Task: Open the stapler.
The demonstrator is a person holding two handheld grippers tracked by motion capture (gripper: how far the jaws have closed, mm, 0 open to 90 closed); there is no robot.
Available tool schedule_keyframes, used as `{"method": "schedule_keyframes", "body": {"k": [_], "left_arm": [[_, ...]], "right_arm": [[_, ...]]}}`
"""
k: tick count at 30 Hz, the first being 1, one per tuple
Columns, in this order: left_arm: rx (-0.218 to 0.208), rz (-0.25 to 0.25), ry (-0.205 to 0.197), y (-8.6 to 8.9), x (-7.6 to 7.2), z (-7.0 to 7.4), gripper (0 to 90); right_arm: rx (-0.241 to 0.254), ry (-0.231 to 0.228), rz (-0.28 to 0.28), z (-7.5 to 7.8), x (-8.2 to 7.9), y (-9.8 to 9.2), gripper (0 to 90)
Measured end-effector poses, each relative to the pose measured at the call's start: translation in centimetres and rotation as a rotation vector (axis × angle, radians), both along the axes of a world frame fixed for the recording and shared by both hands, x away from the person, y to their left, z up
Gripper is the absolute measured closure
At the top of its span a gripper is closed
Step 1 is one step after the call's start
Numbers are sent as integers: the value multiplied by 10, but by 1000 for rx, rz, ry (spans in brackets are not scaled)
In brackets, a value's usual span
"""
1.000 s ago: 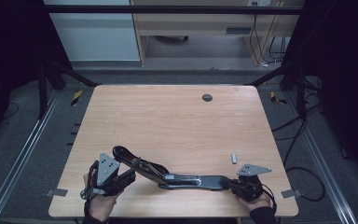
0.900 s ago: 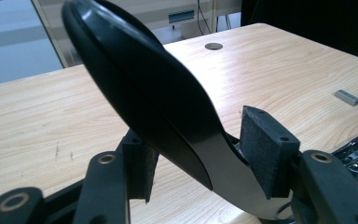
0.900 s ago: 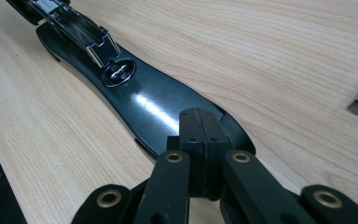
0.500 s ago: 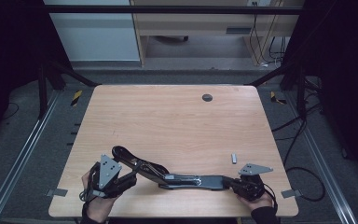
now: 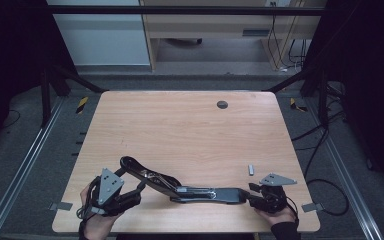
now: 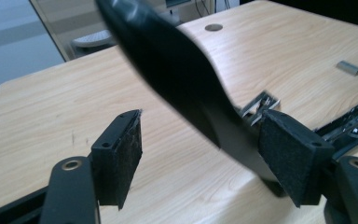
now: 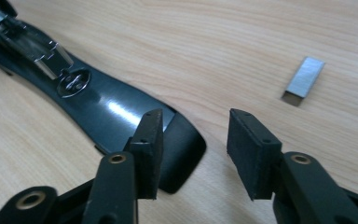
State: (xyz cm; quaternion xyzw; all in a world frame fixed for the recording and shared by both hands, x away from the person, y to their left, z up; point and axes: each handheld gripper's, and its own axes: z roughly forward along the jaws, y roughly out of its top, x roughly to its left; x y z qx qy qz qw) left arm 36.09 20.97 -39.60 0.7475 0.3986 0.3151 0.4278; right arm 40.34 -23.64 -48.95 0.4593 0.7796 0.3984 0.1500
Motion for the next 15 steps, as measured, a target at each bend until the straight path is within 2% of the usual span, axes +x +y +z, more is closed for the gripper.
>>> {"method": "schedule_keyframes", "body": {"k": [6,15], "left_arm": [[2,13,30,14,-5,-9,292],[26,17,77,16,0,-27,315]], "right_arm": [[-4,-10,-54,2,0,-5,443],[-40,-27,-99,3,1,-10,429]]}}
